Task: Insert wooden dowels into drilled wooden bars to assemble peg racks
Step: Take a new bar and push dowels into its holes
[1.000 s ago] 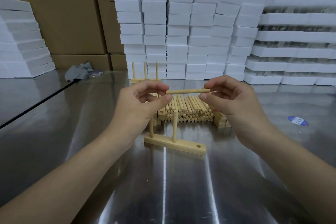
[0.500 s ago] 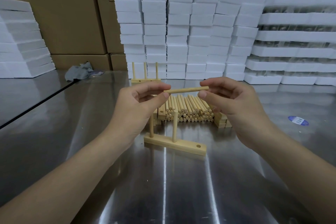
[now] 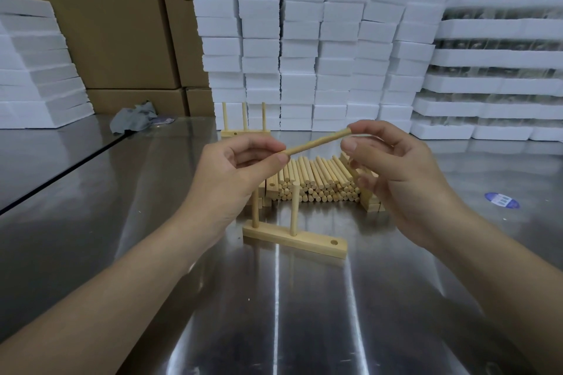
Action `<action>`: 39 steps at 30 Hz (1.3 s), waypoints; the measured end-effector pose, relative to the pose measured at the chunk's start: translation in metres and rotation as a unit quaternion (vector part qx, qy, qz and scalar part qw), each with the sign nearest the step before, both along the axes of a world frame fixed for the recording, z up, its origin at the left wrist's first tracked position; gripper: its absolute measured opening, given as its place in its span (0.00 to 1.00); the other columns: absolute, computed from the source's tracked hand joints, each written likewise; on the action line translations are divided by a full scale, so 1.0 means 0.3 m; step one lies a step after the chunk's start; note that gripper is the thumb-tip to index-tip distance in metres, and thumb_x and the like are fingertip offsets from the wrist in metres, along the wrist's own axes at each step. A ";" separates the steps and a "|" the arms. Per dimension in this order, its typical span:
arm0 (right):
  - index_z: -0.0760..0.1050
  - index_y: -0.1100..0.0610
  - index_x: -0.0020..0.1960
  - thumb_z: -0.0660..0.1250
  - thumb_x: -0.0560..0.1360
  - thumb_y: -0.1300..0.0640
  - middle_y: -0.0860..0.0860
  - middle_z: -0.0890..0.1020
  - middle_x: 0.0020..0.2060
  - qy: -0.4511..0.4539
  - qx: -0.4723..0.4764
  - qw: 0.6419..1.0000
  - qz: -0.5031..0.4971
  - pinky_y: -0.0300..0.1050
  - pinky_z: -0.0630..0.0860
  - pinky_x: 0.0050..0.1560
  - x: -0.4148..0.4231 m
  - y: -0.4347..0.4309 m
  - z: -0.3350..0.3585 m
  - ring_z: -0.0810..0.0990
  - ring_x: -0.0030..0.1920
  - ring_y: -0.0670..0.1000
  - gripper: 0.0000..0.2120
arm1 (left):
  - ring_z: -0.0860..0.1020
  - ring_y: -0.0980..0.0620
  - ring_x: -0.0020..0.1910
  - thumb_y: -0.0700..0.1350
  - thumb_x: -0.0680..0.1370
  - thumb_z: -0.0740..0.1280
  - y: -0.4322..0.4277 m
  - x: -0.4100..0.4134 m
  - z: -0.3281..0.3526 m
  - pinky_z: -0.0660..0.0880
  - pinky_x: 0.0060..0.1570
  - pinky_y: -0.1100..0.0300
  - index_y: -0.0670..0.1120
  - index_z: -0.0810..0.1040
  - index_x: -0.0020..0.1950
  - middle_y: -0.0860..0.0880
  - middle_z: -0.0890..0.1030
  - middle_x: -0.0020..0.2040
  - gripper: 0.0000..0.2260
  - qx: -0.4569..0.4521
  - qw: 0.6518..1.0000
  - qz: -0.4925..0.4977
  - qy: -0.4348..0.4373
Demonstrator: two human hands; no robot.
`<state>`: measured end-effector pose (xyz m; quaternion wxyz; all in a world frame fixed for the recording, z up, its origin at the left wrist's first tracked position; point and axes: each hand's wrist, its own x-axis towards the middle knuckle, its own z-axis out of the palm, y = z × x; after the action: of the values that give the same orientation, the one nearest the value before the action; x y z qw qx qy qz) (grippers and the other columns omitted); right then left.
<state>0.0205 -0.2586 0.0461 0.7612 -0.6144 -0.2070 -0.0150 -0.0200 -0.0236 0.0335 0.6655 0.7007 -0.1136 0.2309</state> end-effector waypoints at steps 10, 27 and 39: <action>0.87 0.51 0.59 0.70 0.81 0.49 0.45 0.82 0.44 0.070 0.009 0.995 0.064 0.36 0.74 0.36 -0.007 0.032 -0.028 0.78 0.41 0.42 0.11 | 0.87 0.49 0.52 0.42 0.76 0.79 -0.021 -0.007 -0.012 0.81 0.52 0.61 0.51 0.89 0.50 0.47 0.89 0.48 0.06 0.063 0.996 -0.065 0.003; 0.66 0.55 0.34 0.58 0.79 0.51 0.51 0.59 0.31 0.068 0.012 0.989 0.133 0.44 0.67 0.35 -0.020 0.070 -0.055 0.62 0.31 0.51 0.17 | 0.60 0.52 0.31 0.52 0.73 0.78 -0.066 0.015 -0.081 0.62 0.27 0.63 0.50 0.86 0.46 0.44 0.62 0.32 0.07 -0.024 0.996 -0.019 0.078; 0.65 0.56 0.34 0.58 0.73 0.56 0.52 0.58 0.31 0.054 -0.030 0.989 0.138 0.43 0.61 0.33 -0.020 0.091 -0.087 0.60 0.29 0.50 0.10 | 0.60 0.53 0.28 0.45 0.78 0.78 -0.080 0.011 -0.094 0.68 0.29 0.72 0.47 0.84 0.42 0.51 0.62 0.29 0.06 -0.035 0.997 -0.012 0.067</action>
<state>0.0145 -0.2314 0.0198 0.7473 -0.6025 -0.2485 0.1294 -0.0168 -0.0476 0.0054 0.6982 0.6898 -0.0688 0.1790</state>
